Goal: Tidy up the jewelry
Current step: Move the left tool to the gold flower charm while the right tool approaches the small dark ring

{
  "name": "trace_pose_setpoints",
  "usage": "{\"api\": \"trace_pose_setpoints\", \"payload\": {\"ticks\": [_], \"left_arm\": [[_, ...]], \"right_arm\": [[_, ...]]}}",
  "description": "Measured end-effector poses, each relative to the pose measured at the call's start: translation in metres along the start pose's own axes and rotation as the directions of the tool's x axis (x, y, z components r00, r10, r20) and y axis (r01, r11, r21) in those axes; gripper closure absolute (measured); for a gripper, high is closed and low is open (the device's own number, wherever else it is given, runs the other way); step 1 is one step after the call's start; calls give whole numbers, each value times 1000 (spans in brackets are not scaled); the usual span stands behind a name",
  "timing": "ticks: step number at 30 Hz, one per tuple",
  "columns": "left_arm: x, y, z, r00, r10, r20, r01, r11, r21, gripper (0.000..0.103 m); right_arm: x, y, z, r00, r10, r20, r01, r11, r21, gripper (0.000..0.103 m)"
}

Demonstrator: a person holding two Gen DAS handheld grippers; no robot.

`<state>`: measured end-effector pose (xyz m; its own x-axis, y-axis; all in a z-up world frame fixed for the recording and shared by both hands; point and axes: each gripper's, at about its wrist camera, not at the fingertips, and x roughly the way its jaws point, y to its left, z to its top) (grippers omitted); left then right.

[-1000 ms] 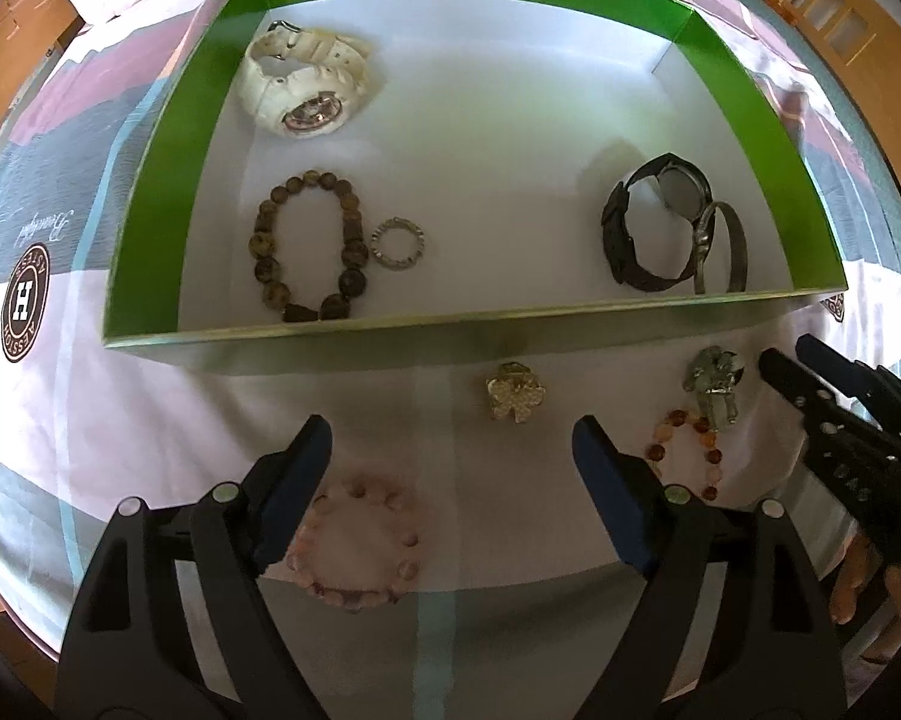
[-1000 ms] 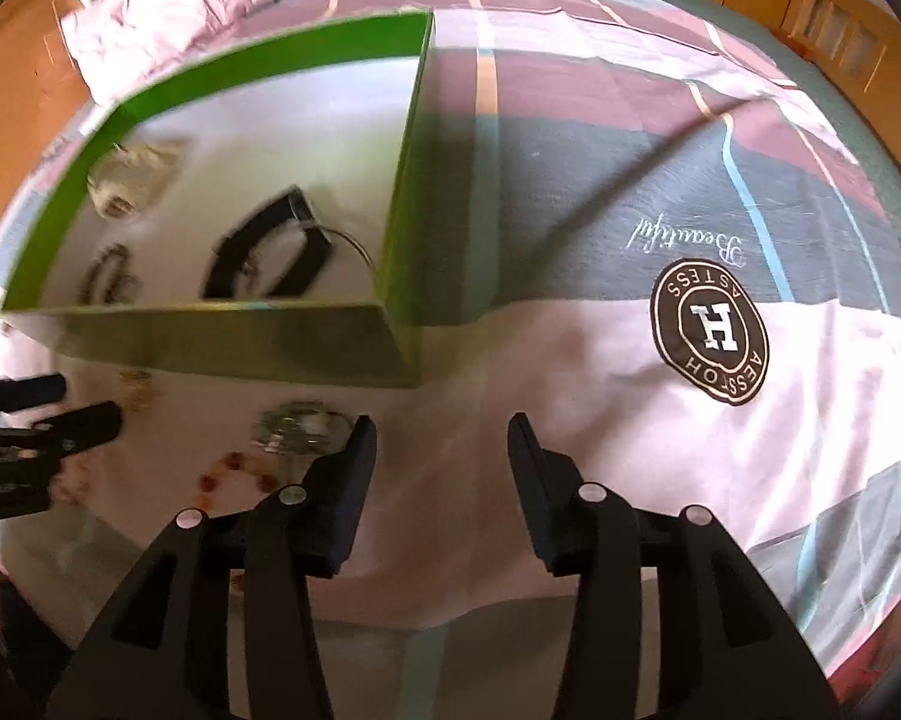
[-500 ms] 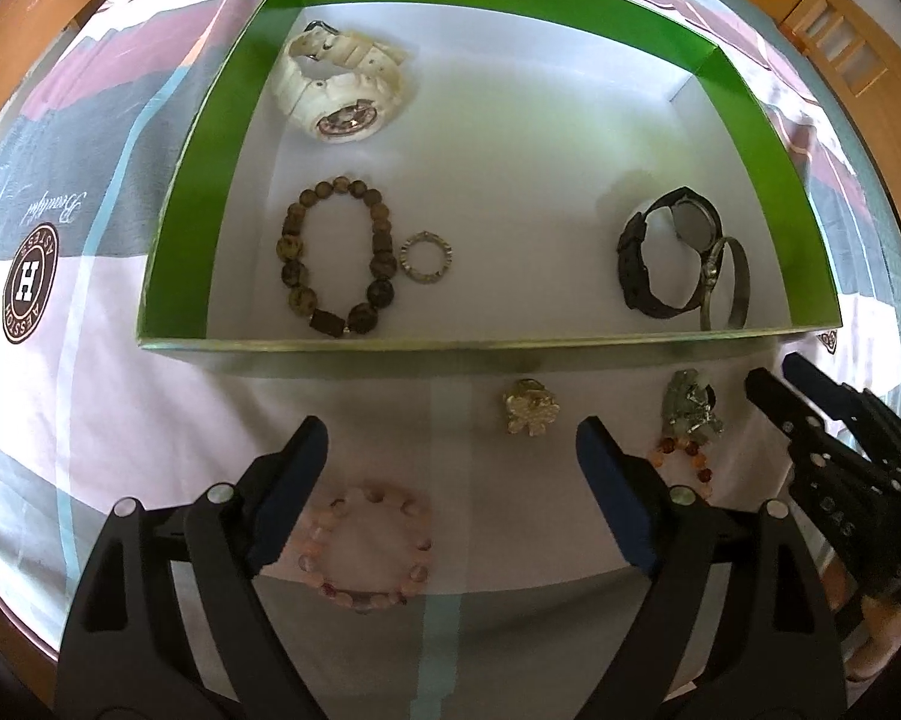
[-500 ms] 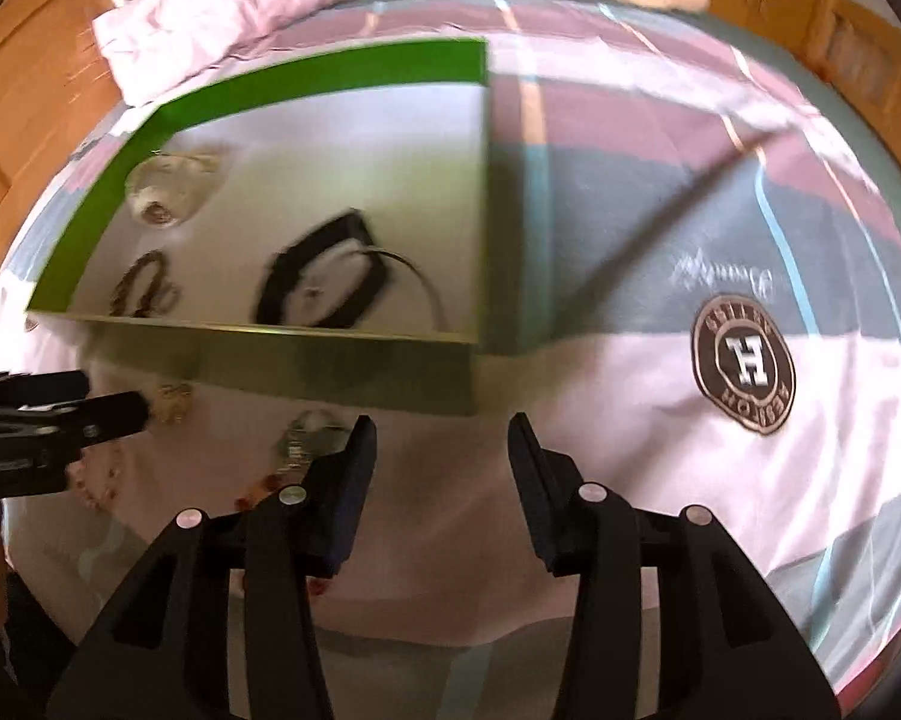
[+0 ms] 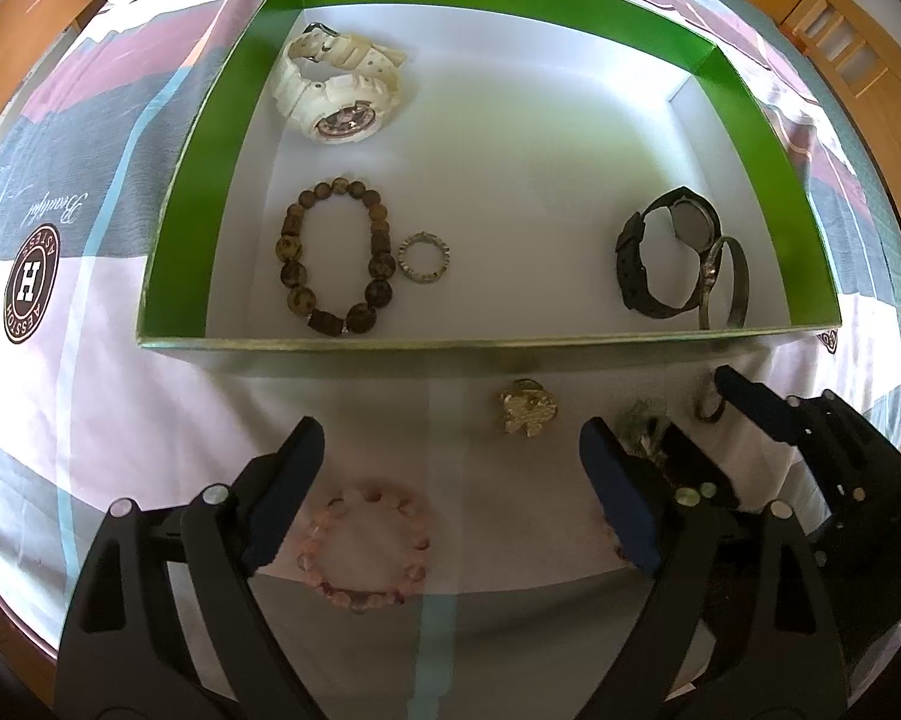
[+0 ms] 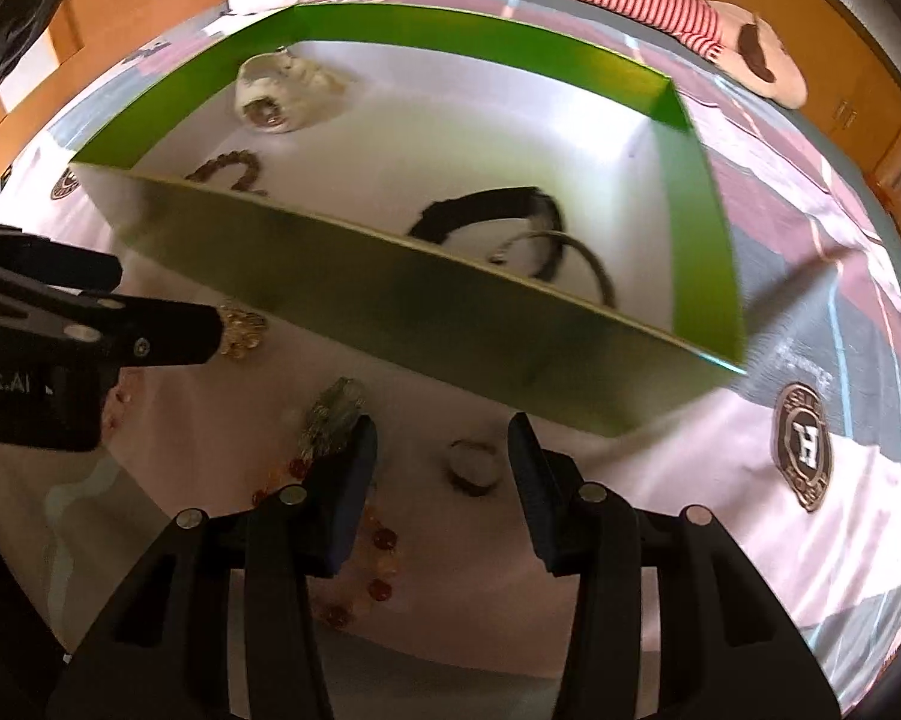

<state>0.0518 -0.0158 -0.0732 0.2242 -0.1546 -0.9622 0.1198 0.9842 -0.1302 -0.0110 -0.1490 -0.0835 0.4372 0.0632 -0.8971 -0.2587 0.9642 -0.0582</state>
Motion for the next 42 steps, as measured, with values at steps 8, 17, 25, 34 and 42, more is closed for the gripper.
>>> {"api": "trace_pose_setpoints", "payload": {"ticks": [8, 17, 25, 34, 42], "left_arm": [[-2, 6, -2, 1000, -13, 1, 13, 1000, -8, 15], [8, -5, 2, 1000, -18, -12, 18, 1000, 7, 15], [23, -13, 7, 998, 67, -10, -67, 998, 17, 31], [22, -16, 3, 993, 114, -10, -114, 993, 35, 33], [22, -22, -5, 991, 137, 0, -136, 989, 48, 31]], "right_arm": [[-2, -22, 1, 998, 32, -62, -25, 994, 109, 84], [-19, -63, -4, 994, 103, -27, -92, 957, 274, 70], [-32, -87, -5, 995, 96, -3, -89, 932, 352, 62], [-15, -49, -6, 997, 47, -59, -34, 980, 194, 62], [-5, -39, -6, 998, 24, -66, -13, 987, 162, 62]]}}
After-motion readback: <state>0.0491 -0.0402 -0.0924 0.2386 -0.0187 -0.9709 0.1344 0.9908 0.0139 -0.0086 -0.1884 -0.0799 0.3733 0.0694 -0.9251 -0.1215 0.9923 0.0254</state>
